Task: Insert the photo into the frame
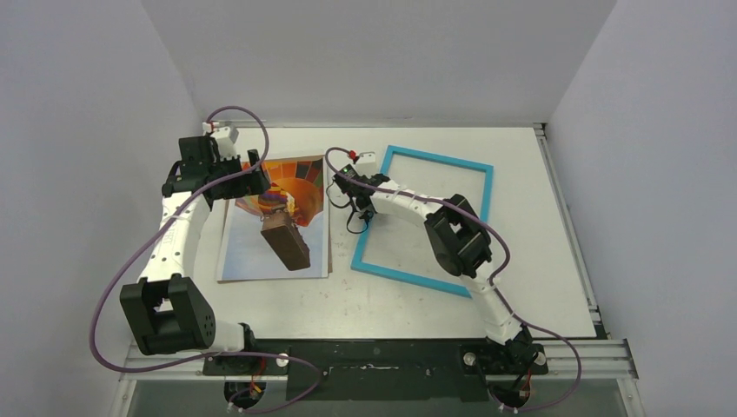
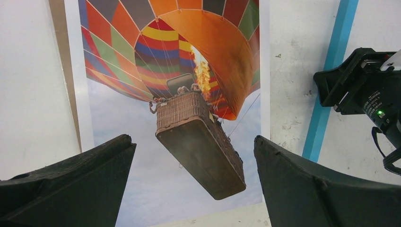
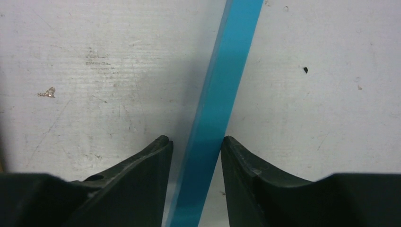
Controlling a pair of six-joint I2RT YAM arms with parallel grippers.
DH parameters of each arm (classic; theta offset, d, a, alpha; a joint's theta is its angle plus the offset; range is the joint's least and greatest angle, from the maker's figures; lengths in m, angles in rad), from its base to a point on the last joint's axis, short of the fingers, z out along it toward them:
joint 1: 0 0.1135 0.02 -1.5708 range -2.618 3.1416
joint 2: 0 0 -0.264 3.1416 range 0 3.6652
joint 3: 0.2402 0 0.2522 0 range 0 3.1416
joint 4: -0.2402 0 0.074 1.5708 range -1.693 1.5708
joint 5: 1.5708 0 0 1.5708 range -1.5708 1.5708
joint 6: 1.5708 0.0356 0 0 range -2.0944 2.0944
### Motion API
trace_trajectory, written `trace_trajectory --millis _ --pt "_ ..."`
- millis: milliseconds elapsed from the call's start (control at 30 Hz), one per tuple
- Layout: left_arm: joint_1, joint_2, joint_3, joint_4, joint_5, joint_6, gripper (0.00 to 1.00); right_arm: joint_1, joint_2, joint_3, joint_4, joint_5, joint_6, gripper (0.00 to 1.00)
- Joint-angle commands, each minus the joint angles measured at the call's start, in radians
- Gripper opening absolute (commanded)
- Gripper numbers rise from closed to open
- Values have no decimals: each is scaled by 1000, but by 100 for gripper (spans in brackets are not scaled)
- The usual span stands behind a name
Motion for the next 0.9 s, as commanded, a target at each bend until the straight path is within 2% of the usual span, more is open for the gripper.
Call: trace_trajectory --millis 0,233,267,367,400,633,867 --pt "0 -12 17 -9 41 3 99 2 37 22 4 -43 24 39" --pt "-15 -15 27 -16 50 -1 100 -22 29 -14 28 -101 63 33" --pt "-16 -17 30 -18 51 -1 100 -25 23 -25 36 -108 65 30" --pt "-22 -17 33 -24 54 -1 100 -26 -5 -31 37 -115 54 8" --pt "-25 -17 34 -23 55 -2 100 -24 -21 -24 35 -110 44 6" --pt "-68 -27 10 16 40 -30 96 -21 -167 57 -6 -161 -33 5" --pt "-96 -21 -1 30 53 -31 96 -38 -337 -1 27 -298 37 5"
